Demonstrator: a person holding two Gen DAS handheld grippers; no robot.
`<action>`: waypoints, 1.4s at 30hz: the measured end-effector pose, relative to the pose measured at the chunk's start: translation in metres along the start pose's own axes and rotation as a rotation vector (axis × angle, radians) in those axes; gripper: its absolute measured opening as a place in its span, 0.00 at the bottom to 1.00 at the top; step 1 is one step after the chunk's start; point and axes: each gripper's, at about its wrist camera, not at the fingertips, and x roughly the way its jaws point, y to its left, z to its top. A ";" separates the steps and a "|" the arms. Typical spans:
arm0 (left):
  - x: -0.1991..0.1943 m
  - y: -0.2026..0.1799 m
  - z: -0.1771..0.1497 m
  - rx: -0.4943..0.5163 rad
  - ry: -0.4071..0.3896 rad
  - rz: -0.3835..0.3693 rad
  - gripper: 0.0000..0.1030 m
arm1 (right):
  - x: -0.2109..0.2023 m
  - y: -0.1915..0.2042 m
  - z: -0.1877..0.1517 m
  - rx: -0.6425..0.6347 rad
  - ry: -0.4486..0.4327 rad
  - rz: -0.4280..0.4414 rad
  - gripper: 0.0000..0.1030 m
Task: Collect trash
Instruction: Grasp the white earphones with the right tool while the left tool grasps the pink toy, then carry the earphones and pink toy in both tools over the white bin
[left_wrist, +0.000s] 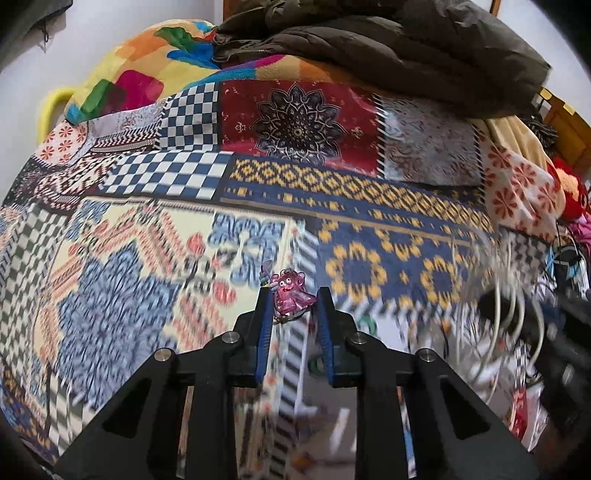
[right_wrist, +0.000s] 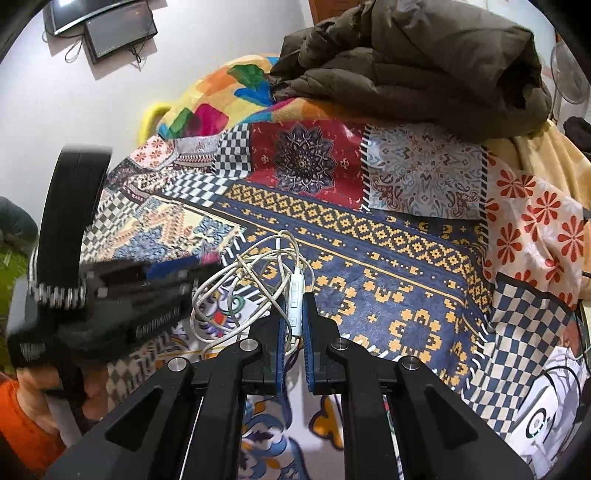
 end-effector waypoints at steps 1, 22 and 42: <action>-0.008 -0.001 -0.006 0.006 0.000 0.001 0.22 | -0.004 0.002 0.001 -0.003 -0.003 -0.001 0.08; -0.272 0.024 -0.057 -0.023 -0.276 0.089 0.22 | -0.180 0.097 0.027 -0.127 -0.183 0.025 0.08; -0.474 0.113 -0.218 -0.122 -0.462 0.233 0.22 | -0.276 0.262 -0.039 -0.300 -0.267 0.159 0.08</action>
